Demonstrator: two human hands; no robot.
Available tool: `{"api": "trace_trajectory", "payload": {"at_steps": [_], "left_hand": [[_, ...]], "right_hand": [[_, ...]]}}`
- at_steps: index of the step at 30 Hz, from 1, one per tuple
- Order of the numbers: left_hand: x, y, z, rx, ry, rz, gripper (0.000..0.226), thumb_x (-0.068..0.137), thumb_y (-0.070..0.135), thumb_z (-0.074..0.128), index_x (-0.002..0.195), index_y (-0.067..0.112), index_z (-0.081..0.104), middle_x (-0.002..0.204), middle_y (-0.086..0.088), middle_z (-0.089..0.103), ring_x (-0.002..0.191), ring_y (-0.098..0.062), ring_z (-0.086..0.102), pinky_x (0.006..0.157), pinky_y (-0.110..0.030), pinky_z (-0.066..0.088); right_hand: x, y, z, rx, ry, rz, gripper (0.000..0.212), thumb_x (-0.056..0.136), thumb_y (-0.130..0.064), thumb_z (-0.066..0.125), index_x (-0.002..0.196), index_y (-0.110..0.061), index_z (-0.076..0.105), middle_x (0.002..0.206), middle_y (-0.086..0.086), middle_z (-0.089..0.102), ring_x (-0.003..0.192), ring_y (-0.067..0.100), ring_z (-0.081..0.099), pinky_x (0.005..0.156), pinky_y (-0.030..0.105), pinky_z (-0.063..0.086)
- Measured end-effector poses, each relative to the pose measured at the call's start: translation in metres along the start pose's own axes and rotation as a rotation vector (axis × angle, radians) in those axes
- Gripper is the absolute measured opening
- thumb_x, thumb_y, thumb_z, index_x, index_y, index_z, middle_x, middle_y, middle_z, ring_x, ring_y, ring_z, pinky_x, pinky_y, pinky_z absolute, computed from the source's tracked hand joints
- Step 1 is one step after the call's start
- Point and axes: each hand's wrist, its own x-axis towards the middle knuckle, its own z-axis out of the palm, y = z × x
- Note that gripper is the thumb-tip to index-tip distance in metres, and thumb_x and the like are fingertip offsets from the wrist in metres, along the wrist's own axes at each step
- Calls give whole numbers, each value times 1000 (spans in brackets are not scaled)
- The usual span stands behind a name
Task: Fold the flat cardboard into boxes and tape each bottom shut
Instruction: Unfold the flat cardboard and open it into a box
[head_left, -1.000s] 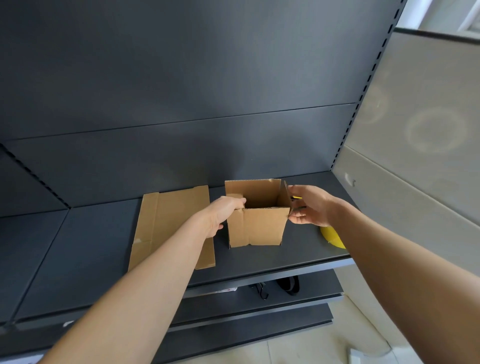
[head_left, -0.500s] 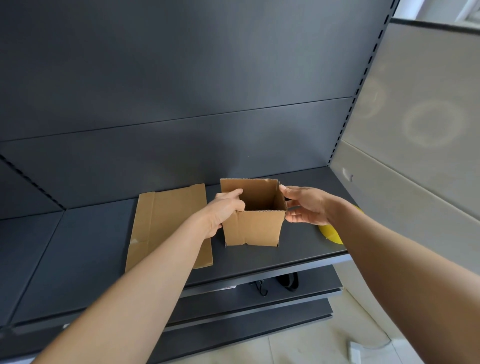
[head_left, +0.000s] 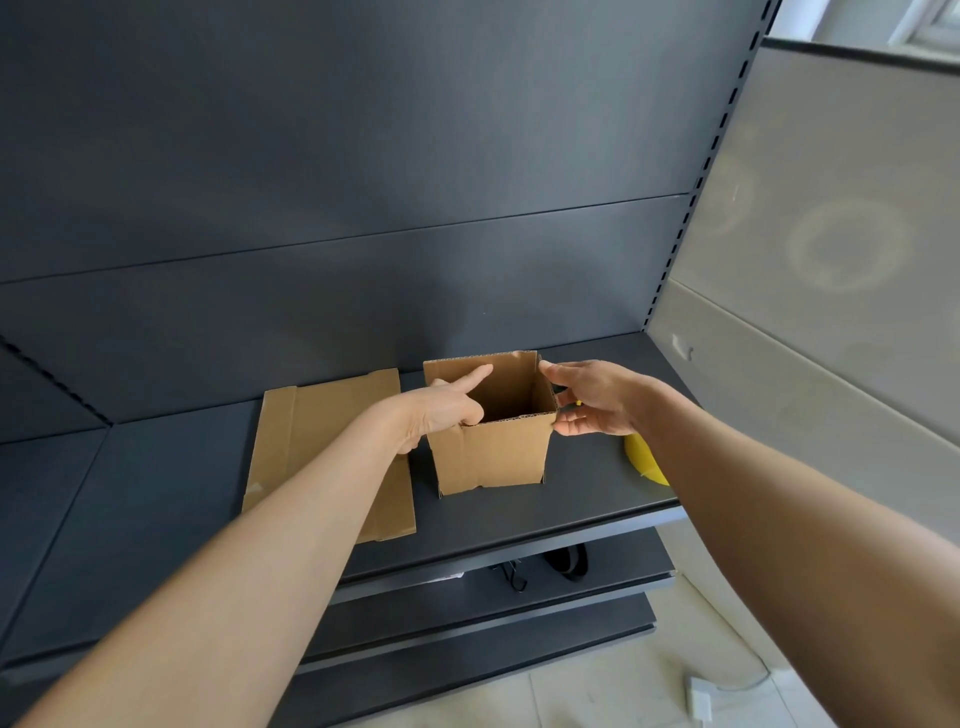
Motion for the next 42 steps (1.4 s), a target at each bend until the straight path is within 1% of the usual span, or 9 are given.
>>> {"api": "trace_trajectory", "payload": {"at_steps": [5,11,17,22,25,28,32,38,42], "left_hand": [[-1,4,-3,76,4,-9,78,93,12,50,146,51,8,160,-5,-9,146,-36,1,113,-56,10],[4,3,4,105,73,9,71,92,48,54,147,49,10,160,-6,-6,145,-35,5,114,-51,14],[6,5,1,161,51,-4,77,90,49,56,148,49,7,160,-7,-8,146,-36,4,115,-51,11],[9,3,-1,174,36,-8,79,87,51,60,147,52,8,160,-7,0,144,-35,15,115,-48,16],[10,1,0,186,53,-1,79,86,53,60,146,52,10,158,-7,6,143,-34,16,117,-49,17],[10,1,1,200,45,11,78,85,52,61,145,53,11,157,-6,9,142,-34,19,116,-50,19],[8,2,1,198,44,20,74,88,50,58,145,52,12,158,-5,8,143,-33,18,116,-49,18],[5,-3,-2,147,7,41,73,89,50,57,146,52,12,160,-3,-2,146,-30,11,118,-50,11],[-3,-5,-2,24,-17,96,70,92,46,55,147,49,12,156,0,10,143,-26,16,115,-48,14]], "right_hand": [[2,-6,1,-15,-12,43,32,96,-41,49,104,-13,62,100,15,56,76,22,58,72,31,55],[3,-8,2,7,-13,76,38,96,-41,51,118,-11,58,107,17,53,78,23,58,72,31,55],[5,-10,2,-20,-26,70,33,98,-41,47,117,-16,58,105,17,54,77,23,58,71,31,54],[3,-18,7,-139,6,75,40,100,-40,41,133,-19,49,109,16,53,76,22,58,66,30,56],[1,-19,9,-173,8,75,40,100,-40,41,134,-19,47,104,12,53,77,20,55,67,28,55],[7,-15,19,-309,30,75,43,98,-46,42,130,-17,48,102,8,55,74,18,50,58,25,50],[20,-8,30,-376,135,77,48,97,-52,37,117,-11,53,77,3,45,59,15,41,50,21,42],[6,-1,10,-107,-128,103,22,97,-23,54,118,-18,58,91,1,56,76,12,49,65,22,46],[16,3,18,-238,11,102,24,93,-15,60,116,-19,56,88,4,55,71,14,48,59,22,45]]}}
